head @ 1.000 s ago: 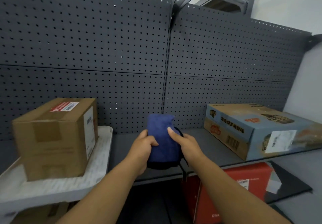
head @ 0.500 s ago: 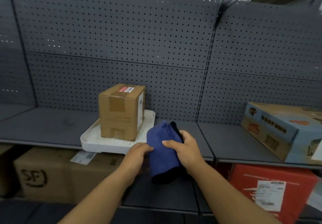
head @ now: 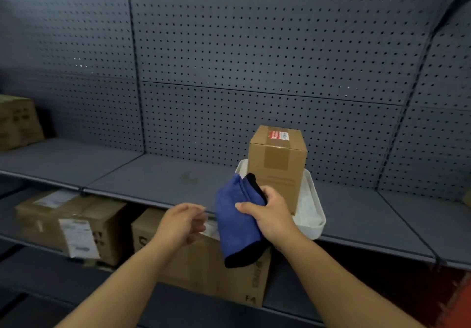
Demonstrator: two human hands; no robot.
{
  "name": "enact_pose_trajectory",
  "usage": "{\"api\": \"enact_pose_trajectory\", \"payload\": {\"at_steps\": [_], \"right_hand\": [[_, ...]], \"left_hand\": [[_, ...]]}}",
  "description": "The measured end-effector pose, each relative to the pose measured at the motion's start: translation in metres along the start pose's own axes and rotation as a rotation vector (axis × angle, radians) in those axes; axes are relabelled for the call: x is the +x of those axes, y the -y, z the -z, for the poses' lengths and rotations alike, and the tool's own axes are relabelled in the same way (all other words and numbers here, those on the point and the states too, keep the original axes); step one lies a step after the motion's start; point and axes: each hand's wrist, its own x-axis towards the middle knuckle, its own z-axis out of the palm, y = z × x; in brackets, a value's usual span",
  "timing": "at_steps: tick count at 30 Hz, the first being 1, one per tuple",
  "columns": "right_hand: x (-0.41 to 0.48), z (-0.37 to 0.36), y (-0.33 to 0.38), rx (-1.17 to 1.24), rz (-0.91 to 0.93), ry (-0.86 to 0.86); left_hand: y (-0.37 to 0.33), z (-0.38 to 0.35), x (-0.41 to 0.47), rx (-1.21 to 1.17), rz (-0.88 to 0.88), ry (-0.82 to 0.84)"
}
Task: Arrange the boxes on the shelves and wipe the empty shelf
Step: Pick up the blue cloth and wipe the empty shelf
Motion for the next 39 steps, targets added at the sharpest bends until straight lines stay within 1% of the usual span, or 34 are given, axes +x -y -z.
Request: {"api": "enact_pose_trajectory", "payload": {"at_steps": [6,10,15,19,23,27,28,30,33,36,39], "right_hand": [[0.036,-0.071,0.005,-0.115,0.009,-0.014],[0.066,-0.097,0.005,-0.256,0.005,-0.035],[0.111,-0.109,0.009,-0.527,0.015,-0.062],[0.152,-0.109,0.017,-0.807,-0.003,-0.093],[0.187,-0.110,0.019,-1.093,0.005,-0.089],[0.206,-0.118,0.009,-1.278,0.005,-0.065],[0.209,-0.121,0.005,-1.303,-0.017,-0.045],[0.215,-0.129,-0.004,-1.272,-0.096,-0.004],[0.218,-0.137,-0.009,-1.131,-0.248,0.048],[0.215,-0.151,-0.017,-1.035,-0.336,0.111],[0.208,-0.167,-0.025,-1.051,-0.366,0.056]], "left_hand": [[-0.005,0.080,0.048,0.058,-0.054,-0.052],[-0.012,0.109,0.078,0.064,-0.090,-0.063],[-0.019,0.126,0.119,0.066,-0.146,-0.084],[-0.023,0.128,0.153,0.102,-0.186,-0.129],[-0.024,0.133,0.187,0.158,-0.200,-0.143],[-0.022,0.141,0.217,0.213,-0.226,-0.164],[-0.021,0.144,0.223,0.232,-0.239,-0.166],[-0.019,0.153,0.236,0.304,-0.266,-0.170],[-0.017,0.170,0.251,0.461,-0.303,-0.195],[-0.015,0.192,0.265,0.599,-0.327,-0.172],[-0.012,0.222,0.278,0.789,-0.358,-0.176]]}}
